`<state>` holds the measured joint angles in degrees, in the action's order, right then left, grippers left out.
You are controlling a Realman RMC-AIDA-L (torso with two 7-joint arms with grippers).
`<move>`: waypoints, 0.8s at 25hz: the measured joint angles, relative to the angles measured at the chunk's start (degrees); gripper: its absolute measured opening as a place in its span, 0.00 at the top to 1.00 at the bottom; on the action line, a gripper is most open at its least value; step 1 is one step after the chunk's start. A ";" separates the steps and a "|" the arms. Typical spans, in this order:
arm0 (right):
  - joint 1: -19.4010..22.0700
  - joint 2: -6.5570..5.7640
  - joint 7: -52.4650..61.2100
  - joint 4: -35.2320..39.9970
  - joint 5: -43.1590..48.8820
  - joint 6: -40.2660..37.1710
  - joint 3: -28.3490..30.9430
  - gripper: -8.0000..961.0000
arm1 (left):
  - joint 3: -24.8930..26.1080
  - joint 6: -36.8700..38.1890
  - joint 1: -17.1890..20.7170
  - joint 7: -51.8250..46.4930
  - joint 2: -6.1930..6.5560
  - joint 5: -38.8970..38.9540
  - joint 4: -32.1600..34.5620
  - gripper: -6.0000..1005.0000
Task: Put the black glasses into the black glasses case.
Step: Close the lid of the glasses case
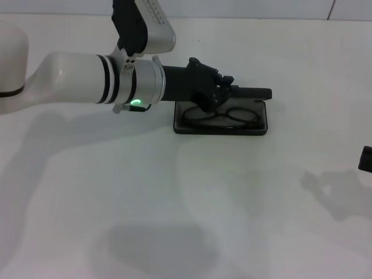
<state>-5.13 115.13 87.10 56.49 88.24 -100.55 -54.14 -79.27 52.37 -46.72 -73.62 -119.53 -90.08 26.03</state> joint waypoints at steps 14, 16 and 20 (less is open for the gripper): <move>0.04 0.07 0.04 -0.25 -0.05 -1.04 -1.25 0.89 | -5.12 3.27 0.78 -0.50 -0.20 -1.08 -0.25 0.82; 0.04 0.08 0.04 -0.26 -0.09 -1.06 -1.49 0.89 | -5.23 3.73 1.06 -0.45 -0.25 -1.01 -0.25 0.81; 0.18 0.09 0.03 -0.27 -0.09 -1.06 -1.63 0.88 | -5.19 6.82 3.13 0.54 -0.28 -0.44 2.95 0.80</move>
<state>-4.95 115.22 87.12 56.22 88.15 -101.60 -55.77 -84.46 59.19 -43.59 -73.08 -119.81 -90.52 28.98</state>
